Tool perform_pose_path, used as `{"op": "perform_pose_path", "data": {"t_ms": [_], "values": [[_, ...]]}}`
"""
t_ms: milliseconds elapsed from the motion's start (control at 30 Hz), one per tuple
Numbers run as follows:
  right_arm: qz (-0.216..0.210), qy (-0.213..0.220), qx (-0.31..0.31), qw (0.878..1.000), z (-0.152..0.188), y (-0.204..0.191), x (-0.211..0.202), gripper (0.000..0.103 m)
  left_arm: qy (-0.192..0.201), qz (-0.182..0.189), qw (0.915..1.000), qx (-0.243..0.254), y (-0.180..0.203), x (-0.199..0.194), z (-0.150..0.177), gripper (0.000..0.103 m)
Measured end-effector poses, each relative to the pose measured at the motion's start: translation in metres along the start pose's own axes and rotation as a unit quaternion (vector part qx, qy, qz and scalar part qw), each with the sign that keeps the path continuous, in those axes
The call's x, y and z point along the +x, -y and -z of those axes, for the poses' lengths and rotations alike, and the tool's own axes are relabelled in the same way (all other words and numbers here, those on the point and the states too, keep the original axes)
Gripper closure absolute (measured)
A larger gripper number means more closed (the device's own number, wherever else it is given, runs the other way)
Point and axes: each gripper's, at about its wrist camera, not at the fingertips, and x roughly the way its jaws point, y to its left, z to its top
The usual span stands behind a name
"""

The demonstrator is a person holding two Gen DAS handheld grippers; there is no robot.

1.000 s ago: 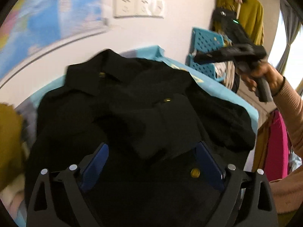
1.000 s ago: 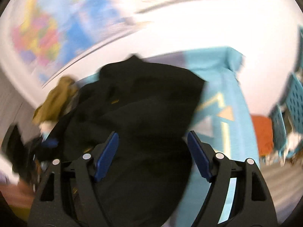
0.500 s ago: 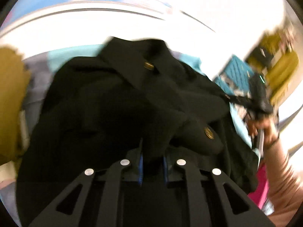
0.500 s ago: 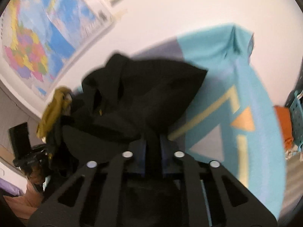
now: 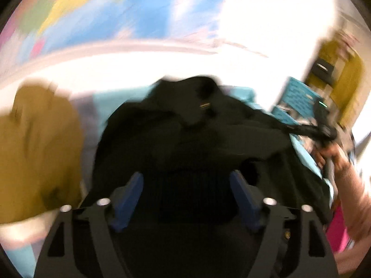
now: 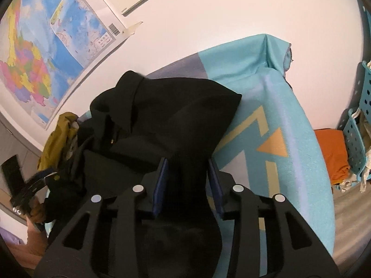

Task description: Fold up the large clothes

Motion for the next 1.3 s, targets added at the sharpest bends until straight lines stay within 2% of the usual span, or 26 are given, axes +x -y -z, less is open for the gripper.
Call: {"op": "perform_pose_path", "data": {"t_ms": [67,100,200,267,333,367,400,433,500,533,567,633,667,733,767,867,900,933,967,1033,1067,1100,1167,1233,1267,1300], "values": [[-0.004,-0.005,-0.002,1.0,0.001,0.001,0.001,0.066,0.021,0.012,0.9986,0.048,0.025,-0.005,0.003,0.017],[-0.002,-0.005,0.001,1.0,0.002,0.001,0.003,0.066,0.019,0.011,0.9972,0.071,0.038,-0.001,0.005,0.016],[-0.008,-0.008,0.01,1.0,0.004,0.003,0.008,0.065,-0.017,-0.015,0.9916,0.127,0.07,0.028,0.009,0.015],[-0.008,-0.01,0.011,1.0,0.006,0.003,0.01,0.065,-0.039,-0.019,0.9889,0.142,0.082,0.049,0.008,0.015],[-0.006,-0.01,0.011,1.0,0.008,0.003,0.012,0.065,-0.053,-0.042,0.9862,0.151,0.087,0.067,0.008,0.016],[-0.003,-0.01,0.007,1.0,0.008,0.003,0.012,0.065,-0.067,-0.066,0.9838,0.152,0.084,0.077,0.008,0.025],[0.001,-0.009,0.004,1.0,0.008,0.002,0.013,0.065,-0.081,-0.079,0.9831,0.144,0.082,0.087,0.006,0.048],[0.003,-0.01,0.004,1.0,0.008,0.003,0.014,0.065,-0.093,-0.085,0.984,0.126,0.076,0.093,0.003,0.06],[-0.002,-0.014,0.002,1.0,0.007,0.002,0.016,0.071,-0.095,-0.038,0.9934,0.051,0.047,0.089,-0.011,0.088],[-0.004,-0.013,-0.001,1.0,0.006,0.002,0.016,0.085,-0.091,-0.03,0.9951,0.023,0.035,0.084,-0.017,0.092],[-0.006,-0.009,-0.005,1.0,0.004,0.0,0.014,0.091,-0.086,-0.019,0.9958,-0.028,0.013,0.077,-0.026,0.094],[-0.01,0.013,-0.009,1.0,-0.002,-0.001,0.004,0.093,-0.079,0.012,0.9905,-0.111,-0.025,0.067,-0.038,0.096],[-0.013,0.031,-0.002,0.999,-0.005,0.001,-0.005,0.094,-0.077,0.015,0.988,-0.133,-0.036,0.064,-0.04,0.097],[-0.013,0.053,0.01,0.998,-0.01,0.007,-0.016,0.094,-0.086,0.01,0.9831,-0.161,-0.056,0.061,-0.04,0.097],[-0.011,0.055,0.017,0.998,-0.011,0.011,-0.016,0.094,-0.105,-0.004,0.9787,-0.177,-0.065,0.066,-0.039,0.097],[0.006,0.029,0.053,0.998,-0.008,0.028,-0.001,0.094,-0.147,-0.049,0.9713,-0.181,-0.076,0.089,-0.031,0.089],[0.013,0.011,0.056,0.998,-0.004,0.031,0.008,0.093,-0.152,-0.06,0.9712,-0.173,-0.074,0.092,-0.031,0.089],[0.02,0.007,0.053,0.998,-0.002,0.031,0.01,0.088,-0.155,-0.072,0.9722,-0.16,-0.069,0.095,-0.031,0.088],[0.028,0.009,0.054,0.998,-0.001,0.03,0.01,0.079,-0.153,-0.08,0.9735,-0.15,-0.065,0.097,-0.031,0.082],[0.033,0.029,0.057,0.997,-0.002,0.026,0.001,0.069,-0.147,-0.073,0.9774,-0.133,-0.055,0.096,-0.032,0.059],[0.051,0.047,0.041,0.997,-0.006,0.02,-0.007,0.067,-0.139,-0.061,0.9806,-0.124,-0.049,0.094,-0.034,0.046],[0.06,0.056,0.026,0.996,-0.009,0.014,-0.012,0.066,-0.133,-0.063,0.9829,-0.111,-0.046,0.094,-0.034,0.045],[0.071,0.062,-0.006,0.996,-0.016,0.002,-0.016,0.058,-0.131,-0.086,0.9851,-0.072,-0.034,0.096,-0.034,0.046],[0.074,0.051,-0.054,0.994,-0.023,-0.018,-0.009,0.057,-0.136,-0.096,0.9841,-0.061,-0.03,0.098,-0.033,0.054],[0.075,0.044,-0.07,0.994,-0.024,-0.024,-0.004,0.057,-0.139,-0.105,0.9829,-0.059,-0.03,0.101,-0.032,0.06],[0.071,0.023,-0.093,0.993,-0.026,-0.035,0.009,0.056,-0.139,-0.111,0.9821,-0.062,-0.028,0.102,-0.033,0.071]]}}
